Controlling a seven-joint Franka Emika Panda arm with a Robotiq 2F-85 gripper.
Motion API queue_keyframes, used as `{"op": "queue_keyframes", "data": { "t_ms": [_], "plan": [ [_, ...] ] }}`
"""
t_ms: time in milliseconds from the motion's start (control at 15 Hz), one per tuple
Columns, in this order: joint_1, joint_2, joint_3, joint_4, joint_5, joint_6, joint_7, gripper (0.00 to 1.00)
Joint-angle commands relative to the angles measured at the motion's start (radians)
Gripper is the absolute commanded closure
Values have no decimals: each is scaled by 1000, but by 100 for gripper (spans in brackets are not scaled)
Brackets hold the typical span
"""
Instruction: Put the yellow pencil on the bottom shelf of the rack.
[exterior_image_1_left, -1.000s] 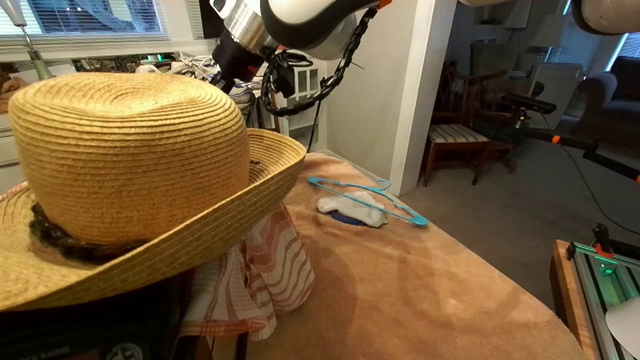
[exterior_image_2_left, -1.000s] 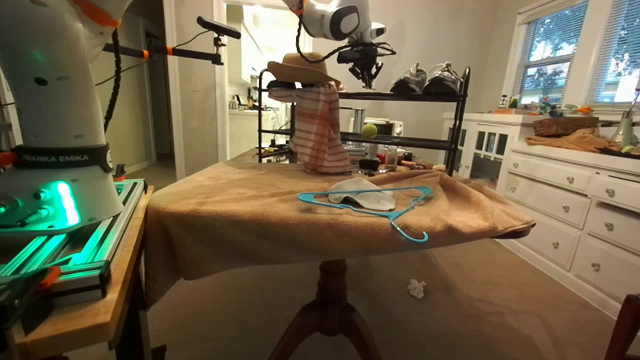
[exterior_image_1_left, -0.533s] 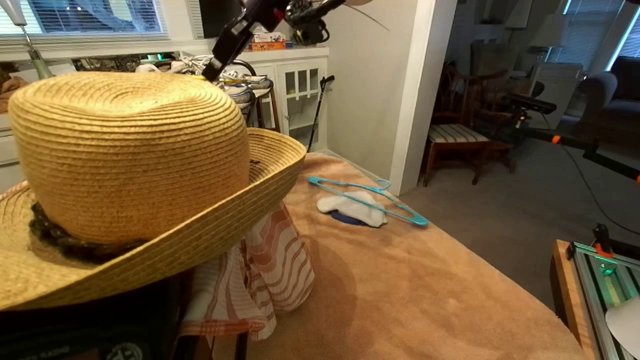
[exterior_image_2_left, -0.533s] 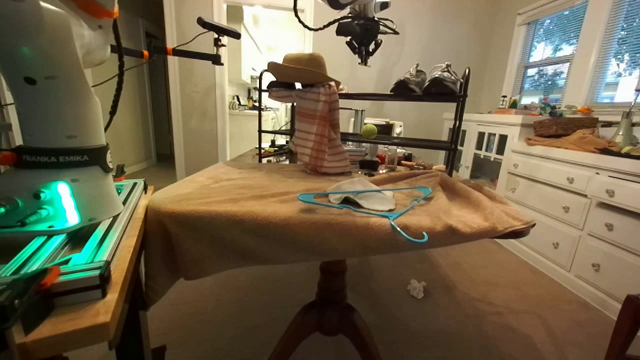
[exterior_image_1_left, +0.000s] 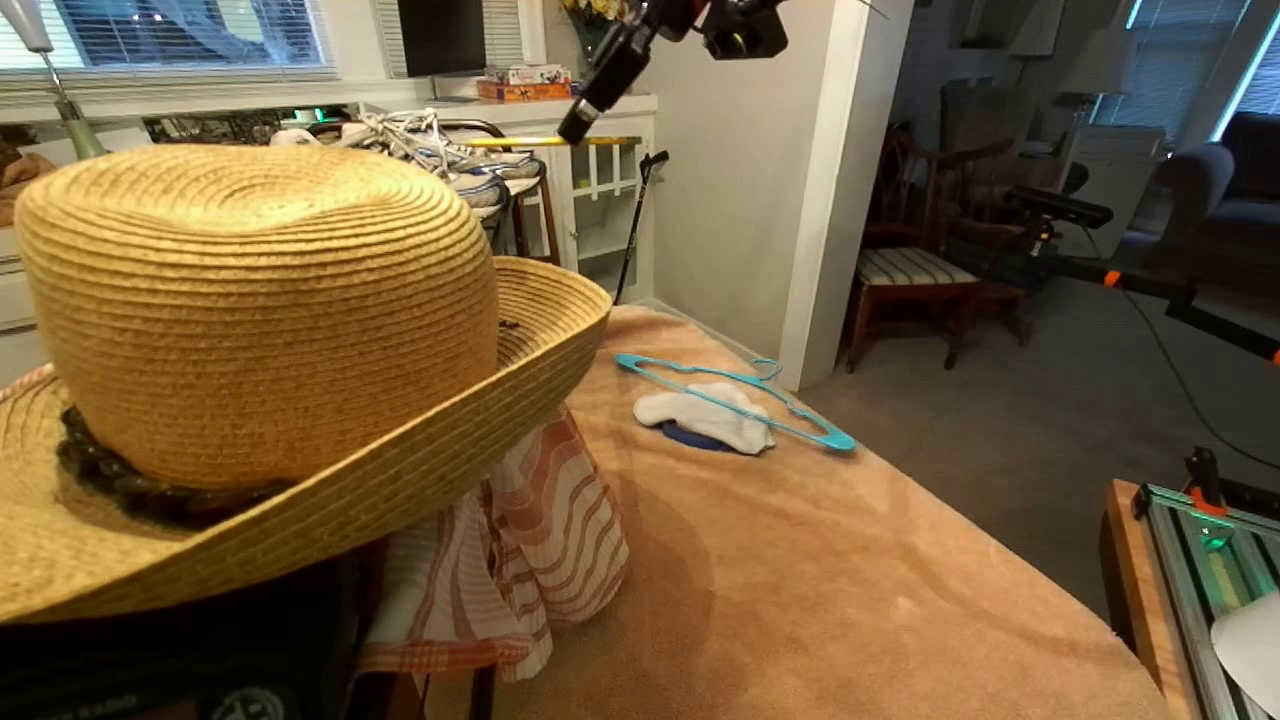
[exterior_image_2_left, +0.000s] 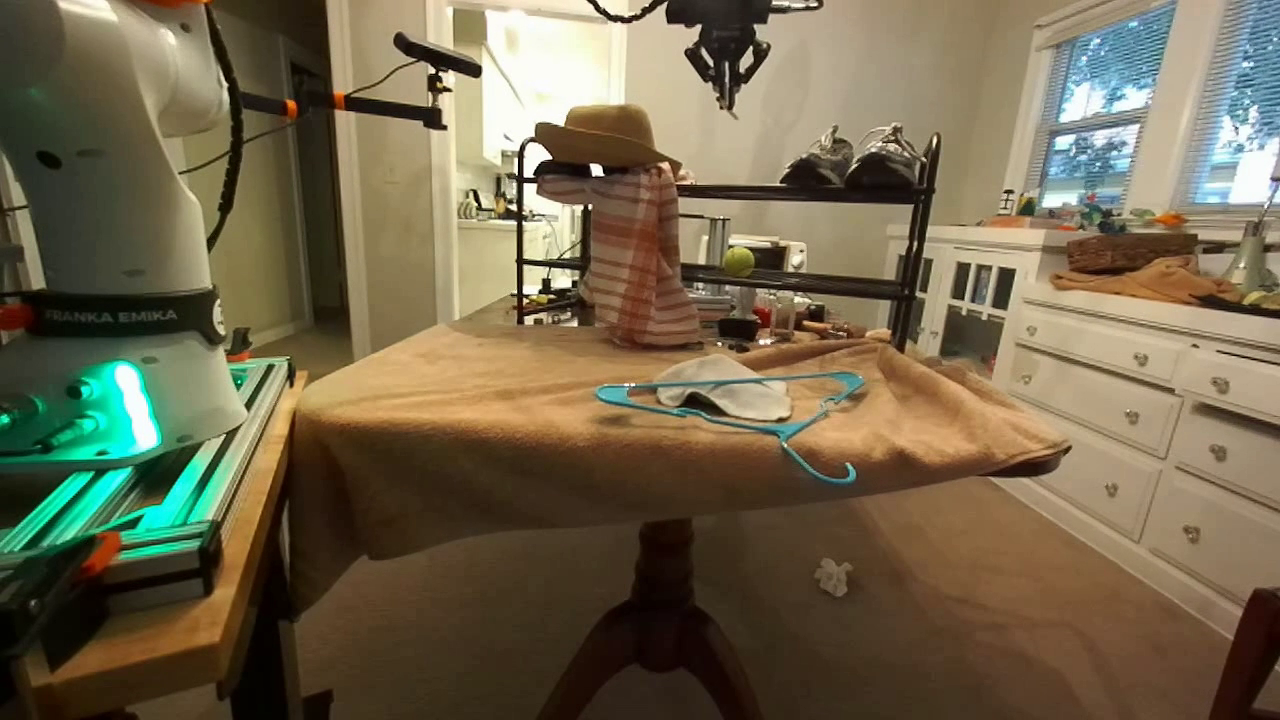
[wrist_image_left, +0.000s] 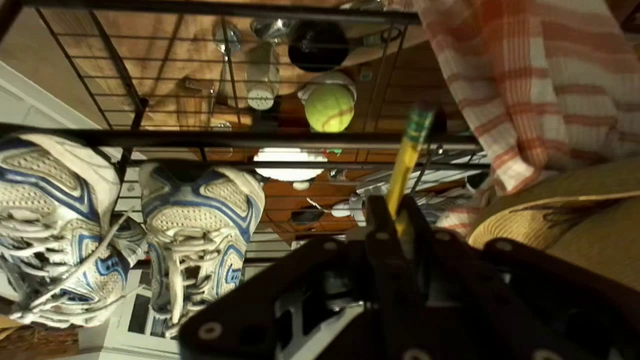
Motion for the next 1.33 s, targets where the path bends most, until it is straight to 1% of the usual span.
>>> {"op": "queue_keyframes", "data": {
  "t_ms": [0,133,333,467,667,867,1000,1267],
  "plan": [
    [63,-138,-121,-184,-5,-46,-105,98],
    [93,-169,-173,-238,-27,-65,-129,98],
    [128,-190,-228,-308,-59,-75,-172,98],
    [152,-187,-246,-347,-95,-45,-168,98],
    [189,-154,-245,-383,-152,26,-142,98],
    [231,-99,-228,-403,-223,162,-75,98],
    [255,-50,-218,-400,-285,273,-2,98],
    [297,56,-215,-366,-448,443,218,98]
  ]
}}
